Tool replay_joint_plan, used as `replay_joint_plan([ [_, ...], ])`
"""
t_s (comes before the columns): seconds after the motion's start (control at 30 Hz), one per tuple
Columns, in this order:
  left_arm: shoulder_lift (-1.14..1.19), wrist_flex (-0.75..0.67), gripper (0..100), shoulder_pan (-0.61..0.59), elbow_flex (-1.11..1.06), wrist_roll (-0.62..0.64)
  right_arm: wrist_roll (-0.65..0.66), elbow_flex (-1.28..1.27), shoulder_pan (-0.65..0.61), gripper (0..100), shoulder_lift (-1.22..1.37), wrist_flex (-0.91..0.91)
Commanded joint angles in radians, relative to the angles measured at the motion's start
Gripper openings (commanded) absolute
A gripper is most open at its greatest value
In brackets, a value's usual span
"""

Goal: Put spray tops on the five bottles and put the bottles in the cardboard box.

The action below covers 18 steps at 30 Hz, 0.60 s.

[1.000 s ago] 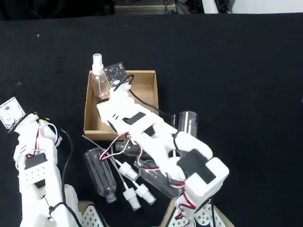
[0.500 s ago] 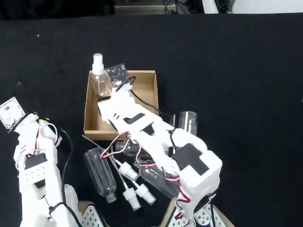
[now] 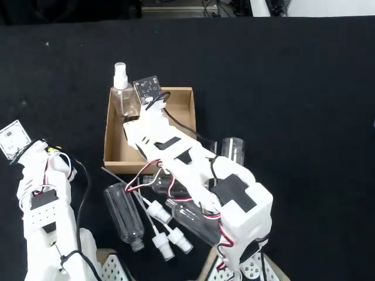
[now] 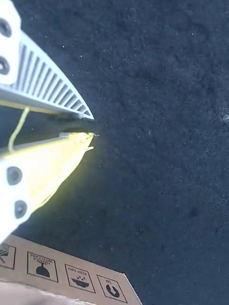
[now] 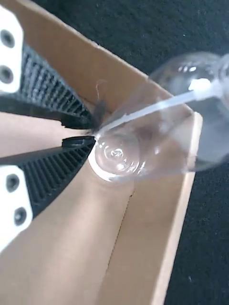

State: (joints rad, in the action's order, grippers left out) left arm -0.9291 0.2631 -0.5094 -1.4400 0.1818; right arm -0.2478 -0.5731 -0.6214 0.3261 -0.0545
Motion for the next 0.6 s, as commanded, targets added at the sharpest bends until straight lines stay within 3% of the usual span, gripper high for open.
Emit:
replay_joint_plan([
  [0.0,-0.014,-0.025,3,-0.007,0.008,0.003,-0.003,0.07,0.018,1.5,-0.028,0.005],
  [0.37,-0.014,-0.026,3,-0.007,0.008,0.002,0.0,0.074,0.048,1.6,-0.418,0.572],
  [0.43,-0.014,-0.026,3,-0.007,0.008,0.002,0.048,0.076,0.072,1.8,-0.521,0.697],
  [0.57,-0.014,-0.026,3,-0.007,0.008,0.002,0.152,0.068,0.16,12.6,-0.714,0.893],
])
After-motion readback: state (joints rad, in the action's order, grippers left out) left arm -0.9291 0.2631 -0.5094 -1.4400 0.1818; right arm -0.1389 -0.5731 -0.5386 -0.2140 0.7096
